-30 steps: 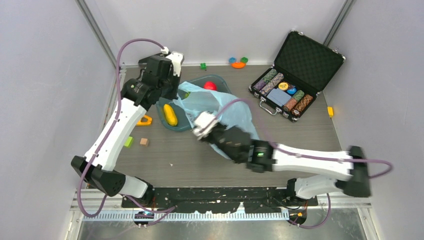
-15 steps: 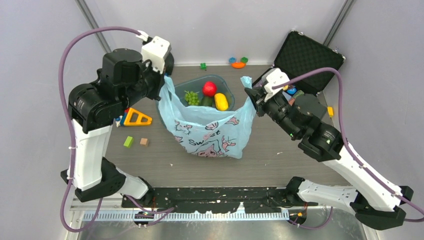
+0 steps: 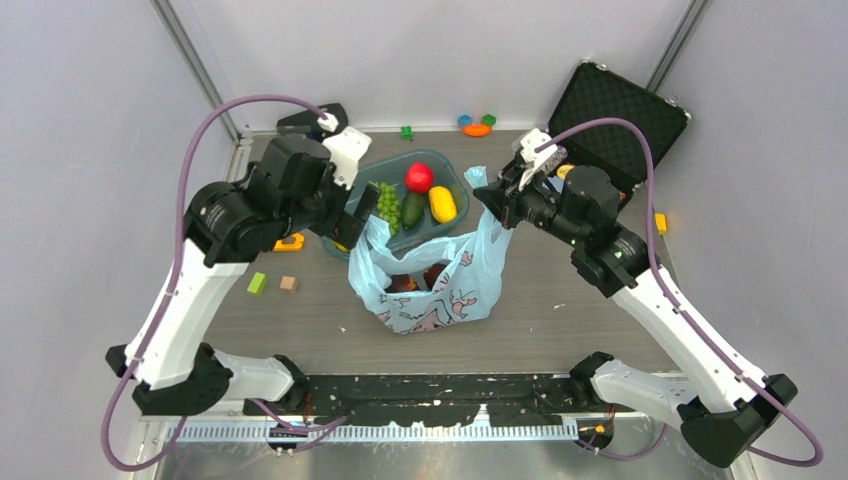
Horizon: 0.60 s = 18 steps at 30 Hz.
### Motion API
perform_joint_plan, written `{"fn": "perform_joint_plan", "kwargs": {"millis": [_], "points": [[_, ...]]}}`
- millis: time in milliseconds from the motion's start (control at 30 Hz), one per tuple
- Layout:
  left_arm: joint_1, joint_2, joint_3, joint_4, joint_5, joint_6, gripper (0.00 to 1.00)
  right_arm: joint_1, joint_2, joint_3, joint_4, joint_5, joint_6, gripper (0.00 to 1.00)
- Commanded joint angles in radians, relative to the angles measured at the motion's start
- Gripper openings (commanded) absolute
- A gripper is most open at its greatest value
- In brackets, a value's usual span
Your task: Place the fake fruits into the plastic bag and tie a complex knot
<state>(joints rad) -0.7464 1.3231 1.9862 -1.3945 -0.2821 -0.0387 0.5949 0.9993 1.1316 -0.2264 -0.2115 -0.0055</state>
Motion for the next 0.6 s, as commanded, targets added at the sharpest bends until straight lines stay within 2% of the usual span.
{"fn": "perform_joint_plan", "kwargs": {"millis": [0, 300, 467, 567], "points": [[0.015, -0.156, -0.064, 0.231, 0.121, -0.028, 0.99, -0.063, 0.015, 0.012, 0.097, -0.153, 0.080, 0.05], [0.030, -0.290, -0.073, 0.335, 0.427, -0.060, 0.99, -0.151, 0.045, 0.033, 0.097, -0.197, 0.094, 0.05], [0.054, -0.349, -0.188, 0.381, 0.506, -0.073, 0.99, -0.170, 0.056, 0.041, 0.103, -0.218, 0.100, 0.05], [0.112, -0.388, -0.288, 0.429, 0.639, -0.132, 0.97, -0.183, 0.063, 0.047, 0.103, -0.222, 0.102, 0.05]]}}
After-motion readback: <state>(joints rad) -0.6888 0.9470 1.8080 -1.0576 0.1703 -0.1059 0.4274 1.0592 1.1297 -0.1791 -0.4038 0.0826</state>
